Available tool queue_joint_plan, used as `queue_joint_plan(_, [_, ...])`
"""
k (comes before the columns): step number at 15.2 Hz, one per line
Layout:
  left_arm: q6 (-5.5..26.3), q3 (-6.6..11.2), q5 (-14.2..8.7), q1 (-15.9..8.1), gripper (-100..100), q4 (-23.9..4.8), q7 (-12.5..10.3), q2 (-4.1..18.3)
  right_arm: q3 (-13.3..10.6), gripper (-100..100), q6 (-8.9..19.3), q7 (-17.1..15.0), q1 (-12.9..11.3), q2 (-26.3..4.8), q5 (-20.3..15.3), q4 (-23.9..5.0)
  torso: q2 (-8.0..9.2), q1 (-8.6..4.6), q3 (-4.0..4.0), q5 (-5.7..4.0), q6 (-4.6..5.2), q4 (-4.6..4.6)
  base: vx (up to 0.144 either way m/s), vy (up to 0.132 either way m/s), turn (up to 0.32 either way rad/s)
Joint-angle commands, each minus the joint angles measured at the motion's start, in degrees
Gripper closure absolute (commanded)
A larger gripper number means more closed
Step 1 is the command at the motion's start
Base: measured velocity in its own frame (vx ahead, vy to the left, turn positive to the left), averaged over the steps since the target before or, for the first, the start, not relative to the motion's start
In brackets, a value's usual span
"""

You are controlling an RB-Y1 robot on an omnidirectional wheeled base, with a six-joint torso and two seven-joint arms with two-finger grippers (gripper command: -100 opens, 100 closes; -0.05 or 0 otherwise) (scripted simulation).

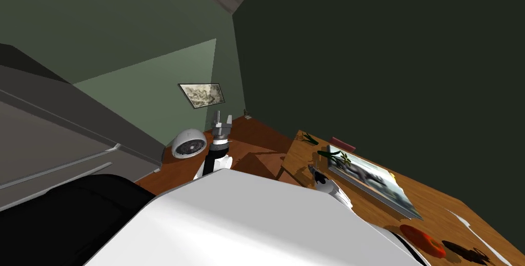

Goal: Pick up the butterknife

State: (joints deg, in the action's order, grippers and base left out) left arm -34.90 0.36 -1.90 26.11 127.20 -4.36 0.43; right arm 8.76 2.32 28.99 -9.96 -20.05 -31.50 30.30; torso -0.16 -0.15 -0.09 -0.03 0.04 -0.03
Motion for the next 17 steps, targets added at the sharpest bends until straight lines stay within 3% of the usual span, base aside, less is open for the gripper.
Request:
queue_joint_plan(1, [0.0, 0.0, 0.0, 0.0, 0, 0.0, 0.0, 0.0, 0.0, -100, 0.0, 0.0, 0.0, 0.0, 0.0, 0.0, 0.0, 0.0, 0.0, 0.0, 0.0, 0.0, 0.008, -0.025, -0.035])
queue_joint_plan(2, [0.0, 0.0, 0.0, 0.0, 0, 0.0, 0.0, 0.0, 0.59, 100, -0.32, 0.43, -0.17, 0.23, -0.43, -0.31, 0.02, 0.0, 0.01, 0.0, -0.01, 0.0, 0.0, 0.0, 0.0])
queue_joint_plan(6, [0.0, -0.01, 0.0, -0.01, 0, 0.0, 0.0, -0.01, 0.55, 100, -0.08, 0.63, -0.07, 0.03, -0.53, -0.37, 0.1, 0.0, 0.09, -0.14, -0.06, 0.08, -0.001, -0.002, -0.006])
queue_joint_plan(7, [0.0, -0.01, 0.0, -0.01, 0, 0.0, 0.0, 0.0, -0.01, 100, 0.63, 0.79, 0.51, 0.77, -0.16, 1.46, 0.12, -0.05, 0.11, -0.17, -0.08, 0.09, 0.014, -0.02, -0.029])
queue_joint_plan(9, [0.0, -0.01, 0.0, -0.01, 0, 0.0, 0.0, 0.0, -0.01, 100, 0.63, 0.79, 0.51, 0.77, -0.16, 1.46, 0.12, -0.08, 0.11, -0.19, -0.1, 0.1, 0.0, 0.0, 0.0])
queue_joint_plan(11, [0.0, -0.01, 0.0, -0.01, 0, 0.0, 0.0, 0.0, -2.13, 100, -0.15, -1.41, 0.26, -1.78, 1.76, -0.32, 0.15, -0.09, 0.12, -0.16, -0.05, 0.09, -0.008, -0.011, 0.041])
queue_joint_plan(13, [0.0, -0.01, 0.0, -0.01, 0, 0.0, 0.0, 0.0, -2.13, 100, -0.15, -1.41, 0.26, -1.78, 1.76, -0.32, 0.2, -0.18, 0.14, -0.15, -0.02, 0.09, -0.014, -0.019, 0.071])
queue_joint_plan(17, [0.0, -0.01, 0.0, -0.01, 0, 0.0, 0.0, -0.01, -4.96, 100, -1.19, -4.35, -0.08, -5.18, 4.32, -2.71, 0.2, 0.13, 0.13, -0.12, -0.04, 0.08, -0.025, 0.049, 0.114])
